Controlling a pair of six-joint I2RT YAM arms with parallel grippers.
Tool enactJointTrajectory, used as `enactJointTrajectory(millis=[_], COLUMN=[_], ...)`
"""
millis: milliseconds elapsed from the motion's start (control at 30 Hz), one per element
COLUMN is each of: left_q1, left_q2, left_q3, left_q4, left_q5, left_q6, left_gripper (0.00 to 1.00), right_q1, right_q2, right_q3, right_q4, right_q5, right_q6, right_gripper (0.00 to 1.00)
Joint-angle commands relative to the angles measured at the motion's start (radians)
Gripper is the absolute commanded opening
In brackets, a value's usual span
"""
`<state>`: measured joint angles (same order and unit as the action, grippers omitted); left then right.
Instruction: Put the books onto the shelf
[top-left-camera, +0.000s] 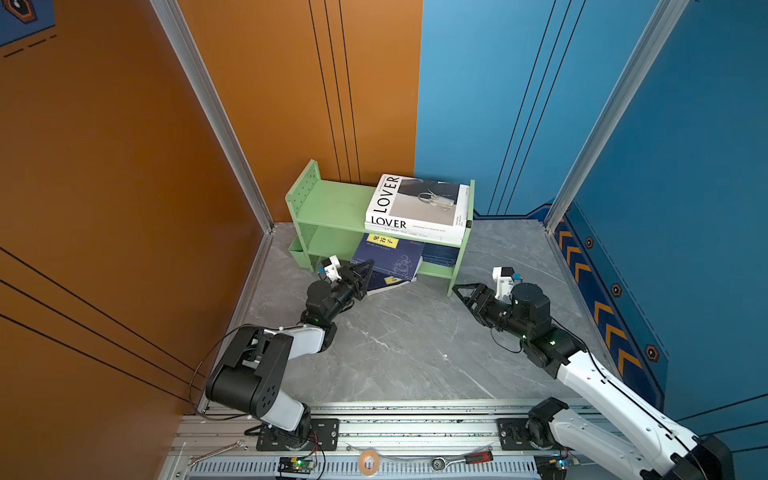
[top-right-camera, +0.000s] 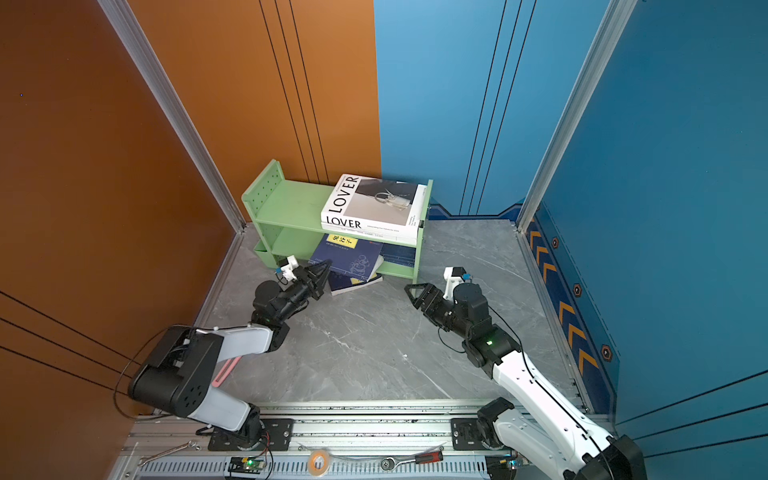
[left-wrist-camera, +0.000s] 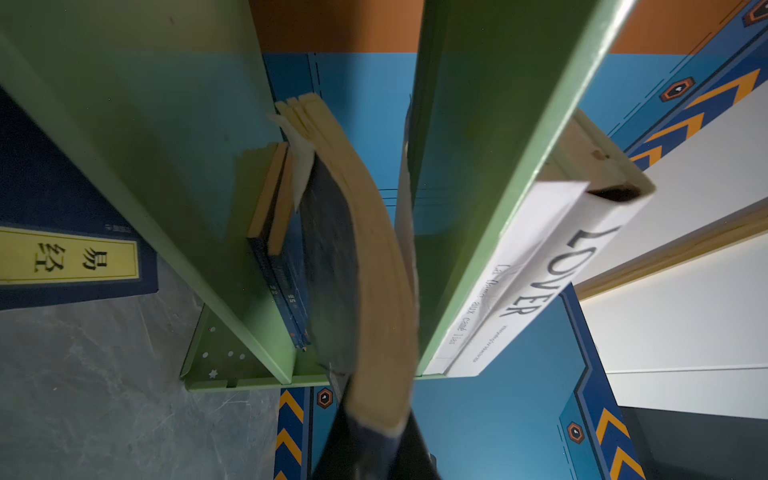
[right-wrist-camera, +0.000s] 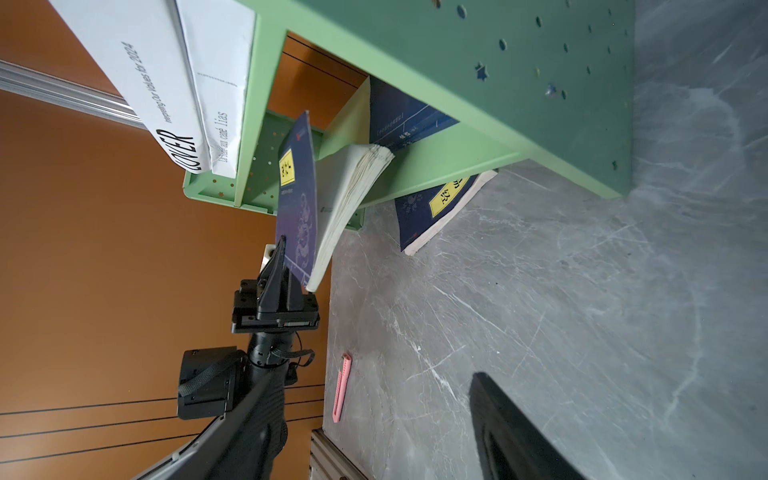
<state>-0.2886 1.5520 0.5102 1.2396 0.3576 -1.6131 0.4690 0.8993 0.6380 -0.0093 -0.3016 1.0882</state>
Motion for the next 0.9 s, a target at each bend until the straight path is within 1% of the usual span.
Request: enactJointTrajectory(millis=[0, 100, 233, 300, 433, 533, 867], left_q1=[-0.034, -0.042, -0.043, -0.045, -0.055, -0.074, -0.151], left_q2=[-0.026, -0.047, -0.011, 0.024, 0.144, 0.227, 0.311], left_q3=[0.059, 0.087, 0.129, 0.148, 0.206, 0.252, 0.413], left_q4=[0.089, -0.01, -0.01, 0.019, 0.137, 0.162, -0.018], left_q5=[-0.032, -0.042, -0.037, -0.042, -0.056, -0.082, -0.168], left_q6=[0.062, 0.118, 0.106, 0.085, 0.011, -0.017, 0.077], left_gripper=[0.0, 0.0, 0.0, 0.0, 0.0, 0.0, 0.0], right_q1=[-0.009, -0.01, -0.013, -0.015, -0.016, -0.019, -0.021], right_q2=[-0.027, -0.049, -0.061, -0.062, -0.062, -0.066, -0.138], right_q3=[-0.015, -0.022, -0.032, -0.031, -0.031, -0.025, -0.03], right_q4=[-0.042, -0.053, -0.061, -0.063, -0.065, -0.076, -0.155], right_q5=[0.034, 0.049, 0.057, 0.058, 0.058, 0.06, 0.085], right_q6=[-0.016, -0.013, -0.012, -0.012, -0.011, -0.013, -0.008], right_gripper=[0.73, 0.73, 0.73, 0.73, 0.73, 0.73, 0.73])
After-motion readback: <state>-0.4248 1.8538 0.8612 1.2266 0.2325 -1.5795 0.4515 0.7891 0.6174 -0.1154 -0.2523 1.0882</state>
